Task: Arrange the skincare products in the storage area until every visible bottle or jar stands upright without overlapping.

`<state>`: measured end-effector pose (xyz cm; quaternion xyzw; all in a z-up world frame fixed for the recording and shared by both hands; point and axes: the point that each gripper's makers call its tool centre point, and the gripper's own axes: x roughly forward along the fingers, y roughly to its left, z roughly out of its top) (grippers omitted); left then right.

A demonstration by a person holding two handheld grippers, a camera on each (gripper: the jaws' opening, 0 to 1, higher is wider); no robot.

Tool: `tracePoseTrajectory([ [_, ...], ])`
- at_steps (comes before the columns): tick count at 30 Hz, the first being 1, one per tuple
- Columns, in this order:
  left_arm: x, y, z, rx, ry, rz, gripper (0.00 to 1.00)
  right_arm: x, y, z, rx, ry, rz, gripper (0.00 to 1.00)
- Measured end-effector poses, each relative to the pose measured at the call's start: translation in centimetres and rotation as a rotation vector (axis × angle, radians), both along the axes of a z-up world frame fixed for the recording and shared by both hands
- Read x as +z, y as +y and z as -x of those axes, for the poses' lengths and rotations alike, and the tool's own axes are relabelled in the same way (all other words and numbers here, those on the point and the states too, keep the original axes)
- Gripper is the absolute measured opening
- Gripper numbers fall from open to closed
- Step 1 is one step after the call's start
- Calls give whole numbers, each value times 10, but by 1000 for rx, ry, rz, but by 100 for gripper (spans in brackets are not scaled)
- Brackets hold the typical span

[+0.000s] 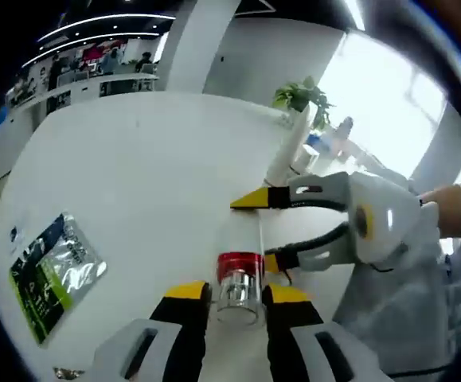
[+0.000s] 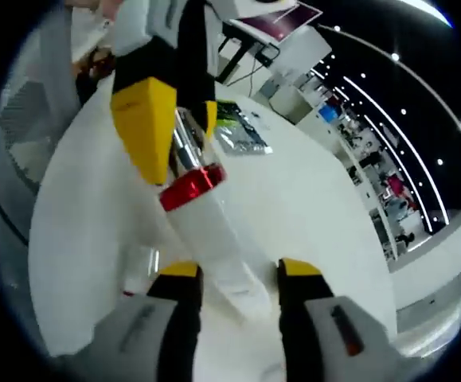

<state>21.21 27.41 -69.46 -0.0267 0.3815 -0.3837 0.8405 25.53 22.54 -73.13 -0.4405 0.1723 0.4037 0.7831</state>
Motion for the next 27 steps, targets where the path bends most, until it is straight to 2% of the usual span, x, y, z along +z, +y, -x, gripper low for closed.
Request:
tracePoseTrajectory([
  [7, 29, -15, -10, 36, -118, 30, 28, 6, -7, -5, -97, 67, -140, 38],
  [17, 55, -40, -17, 11, -261, -29, 28, 11, -16, -8, -188, 125, -274, 38],
  [19, 65, -45, -21, 10, -297, -10, 28, 14, -17, -6, -224, 173, -351, 38],
  [21, 74, -52, -25, 6, -325, 6, 28, 15, -18, -6, -256, 200, -393, 38],
  [24, 79, -61, -29, -23, -351, -9, 28, 15, -22, -7, -322, 234, -439, 37],
  [27, 85, -68, -36, -27, -362, 8, 28, 17, -24, -8, -356, 277, -501, 37],
])
